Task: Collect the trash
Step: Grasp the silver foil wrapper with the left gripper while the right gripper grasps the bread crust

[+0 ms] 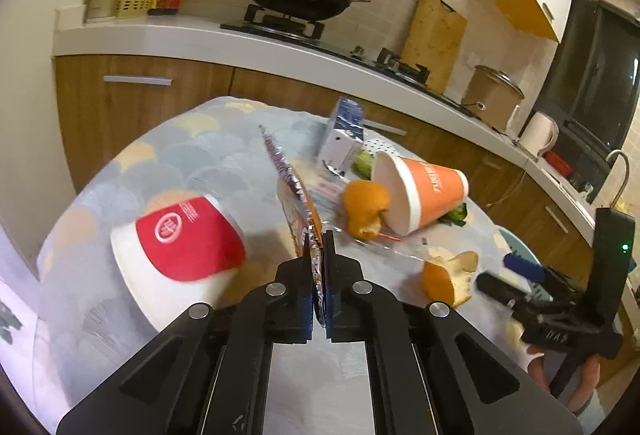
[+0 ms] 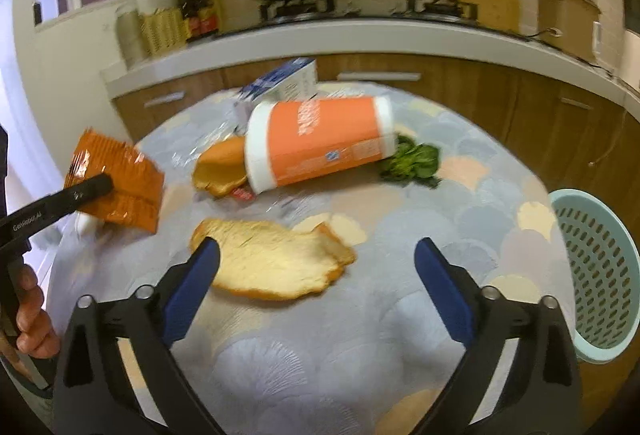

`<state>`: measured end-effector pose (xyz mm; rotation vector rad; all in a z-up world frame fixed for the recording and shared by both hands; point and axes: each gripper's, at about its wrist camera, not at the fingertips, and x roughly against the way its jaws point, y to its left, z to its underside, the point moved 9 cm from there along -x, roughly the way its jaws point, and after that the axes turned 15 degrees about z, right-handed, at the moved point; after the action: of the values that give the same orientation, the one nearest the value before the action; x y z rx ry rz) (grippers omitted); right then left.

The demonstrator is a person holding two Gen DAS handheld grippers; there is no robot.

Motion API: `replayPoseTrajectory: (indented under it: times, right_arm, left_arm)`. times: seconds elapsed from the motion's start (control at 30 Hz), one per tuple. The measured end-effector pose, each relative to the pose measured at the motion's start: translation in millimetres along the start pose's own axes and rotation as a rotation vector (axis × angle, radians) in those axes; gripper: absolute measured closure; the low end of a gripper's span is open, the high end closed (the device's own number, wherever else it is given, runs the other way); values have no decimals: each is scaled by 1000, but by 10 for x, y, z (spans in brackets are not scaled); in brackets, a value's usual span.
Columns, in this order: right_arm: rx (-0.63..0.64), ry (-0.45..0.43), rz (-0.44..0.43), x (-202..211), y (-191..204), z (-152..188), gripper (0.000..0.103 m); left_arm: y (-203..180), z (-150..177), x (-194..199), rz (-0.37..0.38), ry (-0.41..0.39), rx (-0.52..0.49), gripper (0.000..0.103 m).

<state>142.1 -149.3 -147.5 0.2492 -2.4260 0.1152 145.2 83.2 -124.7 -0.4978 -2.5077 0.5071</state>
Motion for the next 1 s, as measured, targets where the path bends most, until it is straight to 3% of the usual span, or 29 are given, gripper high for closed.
replayPoseTrajectory:
  times: [0.07,0.27,0.47,0.6,0.77,1.0]
  right_arm:
    - [12,66,-42,-73,108,78,8]
    - [89,195,2,-331,285,207,8]
    - [120,194,65,-475,357,124,10]
    - [109,153,69,-411,307,105,37]
    - [63,92,24,-198,173,0,80]
    - [20,43,28,30,-72,-65,84]
  left_arm:
    - [-18,8,-4,-2,-10,-3,102]
    - [-36,18,-4,22,-15,-4,102]
    - [-66,19,-23,16,-9,-27,102]
    - [-66,17,-18,9,-11,-24,102]
    - [-143,-24,16,17,-23,-29,102]
    - [-536,-157,84,60,-56,-86,102]
